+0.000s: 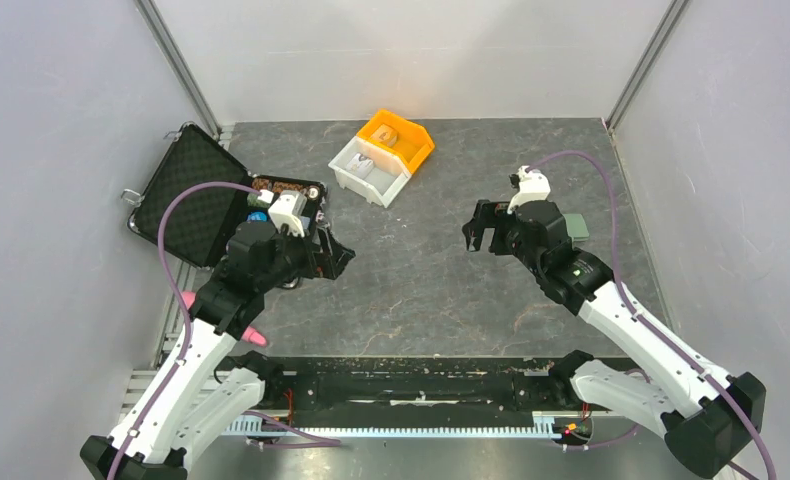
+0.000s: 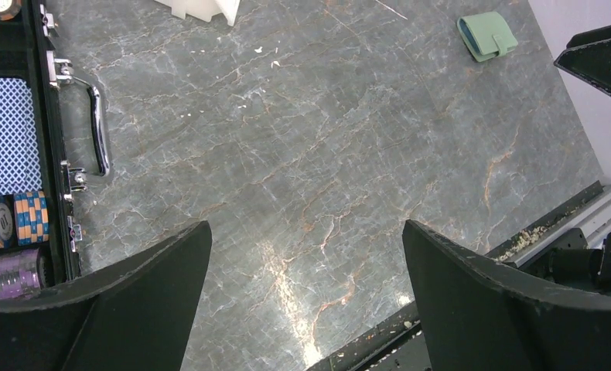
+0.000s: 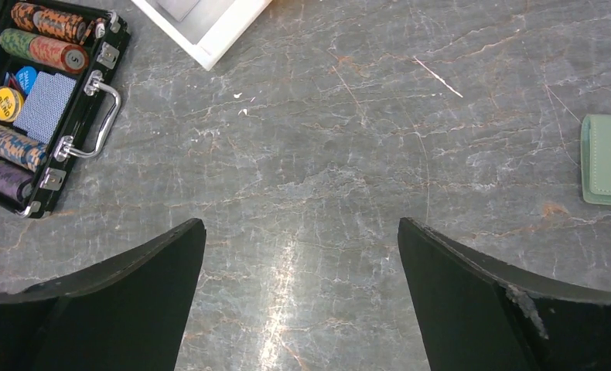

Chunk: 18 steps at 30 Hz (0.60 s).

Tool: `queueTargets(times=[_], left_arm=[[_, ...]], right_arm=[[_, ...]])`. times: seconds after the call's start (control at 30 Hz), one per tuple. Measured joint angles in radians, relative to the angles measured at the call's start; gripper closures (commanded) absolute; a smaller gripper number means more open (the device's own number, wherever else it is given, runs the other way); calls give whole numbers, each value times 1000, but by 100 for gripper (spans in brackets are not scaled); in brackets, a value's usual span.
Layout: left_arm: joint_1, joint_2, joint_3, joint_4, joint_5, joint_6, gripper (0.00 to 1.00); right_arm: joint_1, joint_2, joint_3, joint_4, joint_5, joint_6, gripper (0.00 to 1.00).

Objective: Take the credit cards out of the card holder
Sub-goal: Move the card holder to the center of the board.

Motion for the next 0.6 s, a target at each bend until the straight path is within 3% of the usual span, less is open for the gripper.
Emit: queueTargets(times=[0.3, 0.53, 0.6], left_arm=[[0, -8, 0, 12, -6, 0, 0], [0, -11, -2, 11, -21, 0, 0], [0, -16, -5, 10, -23, 0, 0]], right_arm=[[0, 23, -1, 0, 84, 24, 2], [-16, 136, 0, -10, 309, -25, 1], [-53, 192, 6, -17, 355, -57, 12]])
